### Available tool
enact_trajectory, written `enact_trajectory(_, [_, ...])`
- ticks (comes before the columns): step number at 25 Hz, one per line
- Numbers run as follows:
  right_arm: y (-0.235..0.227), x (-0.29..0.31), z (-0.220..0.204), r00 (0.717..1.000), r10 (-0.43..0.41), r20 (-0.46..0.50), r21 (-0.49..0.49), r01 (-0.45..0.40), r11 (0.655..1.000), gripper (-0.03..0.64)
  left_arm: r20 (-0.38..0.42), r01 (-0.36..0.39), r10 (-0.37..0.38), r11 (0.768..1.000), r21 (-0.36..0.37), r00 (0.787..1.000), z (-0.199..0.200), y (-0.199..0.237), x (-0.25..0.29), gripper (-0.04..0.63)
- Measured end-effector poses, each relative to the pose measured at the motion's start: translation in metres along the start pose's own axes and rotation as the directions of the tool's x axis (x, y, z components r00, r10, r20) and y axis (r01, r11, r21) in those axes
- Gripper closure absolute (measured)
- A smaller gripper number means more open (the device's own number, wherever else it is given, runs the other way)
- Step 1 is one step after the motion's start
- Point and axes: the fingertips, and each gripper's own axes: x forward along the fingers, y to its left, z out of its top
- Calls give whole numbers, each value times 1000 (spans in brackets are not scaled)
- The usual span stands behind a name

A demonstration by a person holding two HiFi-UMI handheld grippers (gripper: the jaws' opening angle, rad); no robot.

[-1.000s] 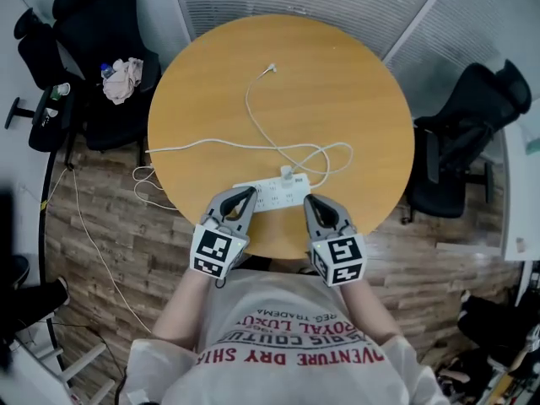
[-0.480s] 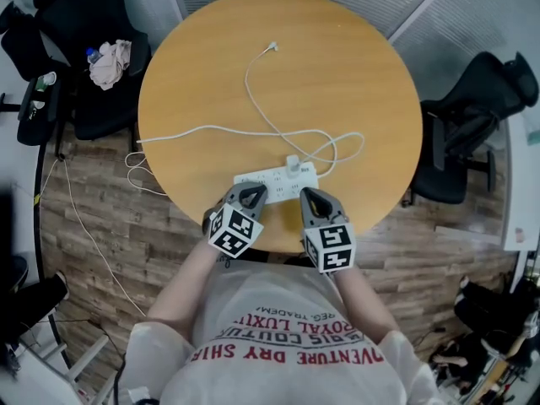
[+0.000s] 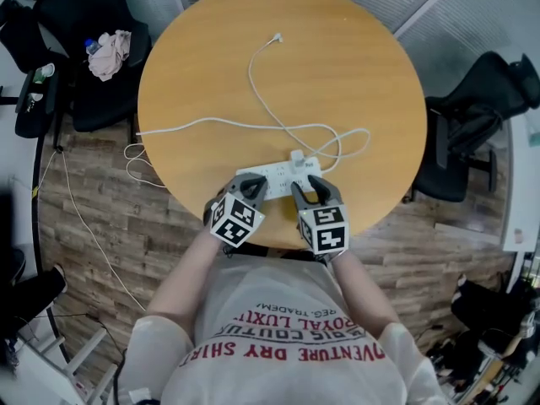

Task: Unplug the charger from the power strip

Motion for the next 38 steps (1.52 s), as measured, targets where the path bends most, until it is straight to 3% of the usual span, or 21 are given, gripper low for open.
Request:
enact_trajectory(3, [-2,12,2,1000,-8,-28,-4,8,1000,422,5,0,0,1000,5,1000,1,-1,0,561])
enact_trajectory(8, [-9,34,7,996,-40,-75,2,40,999,414,14,-8,8,1000,13,1000,2,0,0,561])
enact_trajectory(13, [-12,52,6,991,-63,-120,7,65,998,414,27,-14,15,1000,-24,1000,2,5,-2,561])
enact_trajectory(18, [-15,56,7,990,-85,-116,15,88,996,419,29,13,-12,999,-40,1000,2,5,-1,561])
enact_trajectory(23, [-12,56,6,989,-85,-117,22,88,996,453,25,-8,9,999,-32,1000,1,7,-1,561])
enact_trajectory(33, [-12,48,5,980,-129,-151,12,132,991,459,28,-13,14,999,-37,1000,1,7,0,561])
enact_trajectory(38, [-6,33,24,984,-156,-87,-22,155,988,462,15,-15,16,999,-34,1000,1,7,1,561])
